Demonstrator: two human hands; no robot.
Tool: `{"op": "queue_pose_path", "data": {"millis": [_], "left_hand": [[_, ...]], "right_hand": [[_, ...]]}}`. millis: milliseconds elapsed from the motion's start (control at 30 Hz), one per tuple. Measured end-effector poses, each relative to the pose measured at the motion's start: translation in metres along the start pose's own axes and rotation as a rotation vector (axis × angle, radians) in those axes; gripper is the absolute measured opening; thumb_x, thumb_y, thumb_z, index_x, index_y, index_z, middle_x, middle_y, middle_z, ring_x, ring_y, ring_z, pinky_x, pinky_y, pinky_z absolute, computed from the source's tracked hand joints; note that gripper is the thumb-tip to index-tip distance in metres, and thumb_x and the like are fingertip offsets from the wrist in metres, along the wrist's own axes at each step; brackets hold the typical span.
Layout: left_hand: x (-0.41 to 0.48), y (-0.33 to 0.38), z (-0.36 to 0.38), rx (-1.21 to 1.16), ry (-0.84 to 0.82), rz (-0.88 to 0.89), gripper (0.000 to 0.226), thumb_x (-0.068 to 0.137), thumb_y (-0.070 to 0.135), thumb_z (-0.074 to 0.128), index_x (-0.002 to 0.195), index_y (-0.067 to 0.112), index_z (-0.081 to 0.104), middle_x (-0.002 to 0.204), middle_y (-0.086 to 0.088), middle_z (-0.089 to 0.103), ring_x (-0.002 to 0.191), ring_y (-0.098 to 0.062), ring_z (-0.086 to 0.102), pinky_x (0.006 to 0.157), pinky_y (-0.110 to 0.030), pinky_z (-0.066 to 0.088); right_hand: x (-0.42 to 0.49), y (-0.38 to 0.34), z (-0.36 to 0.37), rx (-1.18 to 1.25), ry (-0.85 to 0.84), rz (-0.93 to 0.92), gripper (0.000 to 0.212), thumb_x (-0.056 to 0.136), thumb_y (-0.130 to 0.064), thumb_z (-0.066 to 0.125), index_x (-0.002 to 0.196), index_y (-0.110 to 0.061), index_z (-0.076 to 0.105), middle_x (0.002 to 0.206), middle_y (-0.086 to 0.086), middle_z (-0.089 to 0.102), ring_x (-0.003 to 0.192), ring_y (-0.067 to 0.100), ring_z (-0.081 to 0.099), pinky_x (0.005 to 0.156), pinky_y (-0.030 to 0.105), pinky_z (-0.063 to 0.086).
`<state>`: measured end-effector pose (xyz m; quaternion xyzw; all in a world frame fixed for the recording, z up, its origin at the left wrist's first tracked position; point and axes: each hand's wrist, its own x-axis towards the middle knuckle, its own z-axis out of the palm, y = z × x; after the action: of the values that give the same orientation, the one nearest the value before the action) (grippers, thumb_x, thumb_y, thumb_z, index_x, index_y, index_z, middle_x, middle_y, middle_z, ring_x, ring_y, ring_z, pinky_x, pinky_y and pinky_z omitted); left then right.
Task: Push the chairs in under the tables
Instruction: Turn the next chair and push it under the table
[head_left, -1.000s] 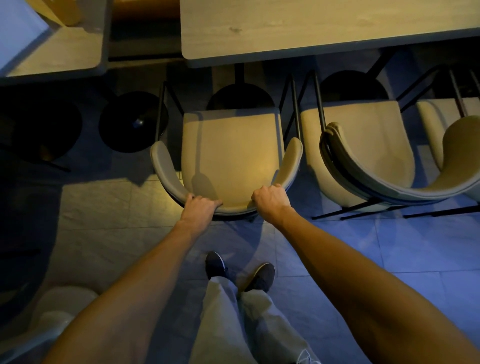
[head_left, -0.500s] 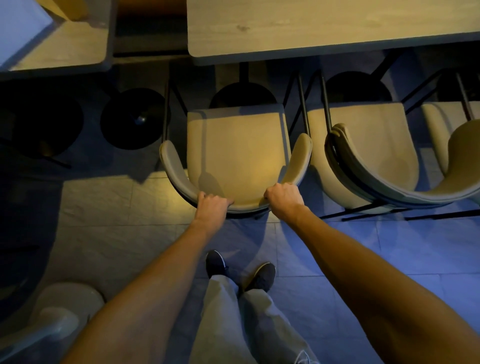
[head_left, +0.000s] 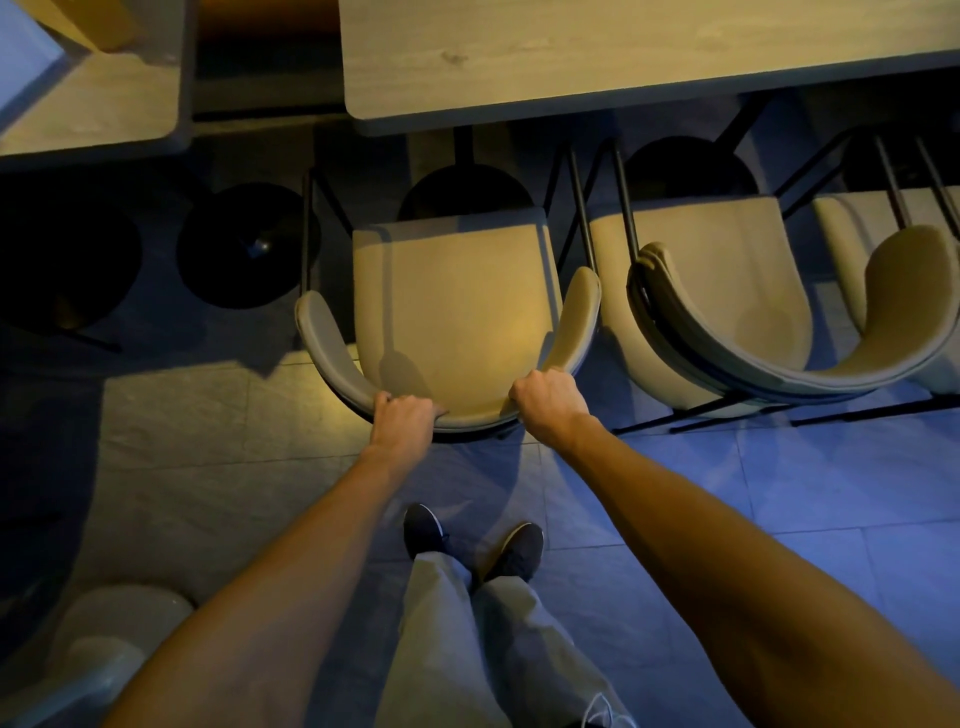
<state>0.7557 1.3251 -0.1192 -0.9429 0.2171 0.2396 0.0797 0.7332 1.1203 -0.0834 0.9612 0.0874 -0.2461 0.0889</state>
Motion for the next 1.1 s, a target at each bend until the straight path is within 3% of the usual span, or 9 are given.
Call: {"op": "queue_pose_path", "data": {"millis": [233,333,500,633,733,800,933,1100], "left_hand": [[-0.002,0.001,0.001,-0.007,-0.025,-0.025,0.056,0.095,0.002,0.055,0.138,0.038,0.058,0.107,0.002,0.072,0.106,-0.021,0.065,0.097,-0.038,0.036],[-0.002,0.001,0.0,0.017,-0.009,0.003,0.06,0.094,0.0,0.055,0.14,0.039,0.055,0.107,0.001,0.071,0.107,-0.021,0.064,0.098,-0.039,0.038],[-0.002,0.001,-0.001,0.019,-0.02,0.042,0.049,0.093,0.011,0.056,0.135,0.036,0.058,0.111,0.001,0.071,0.11,-0.023,0.061,0.095,-0.04,0.038],[-0.002,0.004,-0.007,-0.001,-0.114,0.062,0.041,0.097,0.034,0.052,0.138,0.029,0.054,0.125,-0.003,0.066,0.12,-0.027,0.055,0.101,-0.044,0.034],[0.002,0.002,-0.017,-0.041,-0.189,0.093,0.044,0.098,0.046,0.049,0.137,0.026,0.054,0.13,-0.005,0.063,0.122,-0.028,0.055,0.103,-0.046,0.037],[0.006,0.003,-0.03,-0.106,-0.234,0.123,0.046,0.098,0.051,0.049,0.134,0.025,0.057,0.128,-0.005,0.064,0.117,-0.027,0.059,0.096,-0.044,0.044],[0.015,0.026,-0.063,-0.188,-0.214,0.128,0.05,0.101,0.051,0.046,0.142,0.023,0.053,0.133,-0.007,0.062,0.12,-0.028,0.058,0.091,-0.039,0.047],[0.031,0.079,-0.087,-0.28,-0.109,0.088,0.042,0.102,0.043,0.044,0.133,0.021,0.06,0.126,-0.009,0.066,0.115,-0.034,0.06,0.093,-0.042,0.048]], "right_hand": [[0.001,0.0,0.006,0.029,-0.005,0.006,0.013,0.094,-0.019,0.066,0.104,-0.019,0.073,0.093,0.002,0.071,0.088,0.023,0.068,0.07,0.031,0.043],[0.003,0.0,0.008,0.056,-0.017,0.03,0.012,0.092,-0.02,0.068,0.103,-0.019,0.074,0.092,0.002,0.071,0.086,0.022,0.068,0.074,0.033,0.052],[0.002,0.003,0.008,0.084,-0.052,0.028,0.018,0.091,-0.019,0.068,0.11,-0.019,0.07,0.102,0.004,0.072,0.099,0.025,0.066,0.084,0.032,0.048],[0.007,0.01,-0.005,0.298,-0.163,0.064,0.02,0.093,-0.024,0.064,0.111,-0.017,0.071,0.099,0.005,0.069,0.088,0.024,0.067,0.081,0.038,0.058],[0.005,0.019,-0.017,0.492,-0.201,0.101,0.024,0.098,-0.022,0.056,0.116,-0.016,0.07,0.105,0.007,0.067,0.094,0.026,0.066,0.087,0.043,0.058],[0.0,0.026,-0.022,0.583,-0.176,0.138,0.026,0.098,-0.024,0.056,0.121,-0.018,0.068,0.113,0.007,0.066,0.1,0.025,0.065,0.091,0.044,0.056],[-0.017,0.051,-0.022,0.673,-0.108,0.219,0.031,0.097,-0.026,0.055,0.124,-0.018,0.066,0.116,0.009,0.066,0.101,0.028,0.065,0.09,0.045,0.056],[-0.03,0.105,-0.009,0.723,-0.064,0.292,0.031,0.094,-0.022,0.056,0.124,-0.019,0.064,0.116,0.008,0.069,0.102,0.026,0.065,0.09,0.045,0.056]]}}
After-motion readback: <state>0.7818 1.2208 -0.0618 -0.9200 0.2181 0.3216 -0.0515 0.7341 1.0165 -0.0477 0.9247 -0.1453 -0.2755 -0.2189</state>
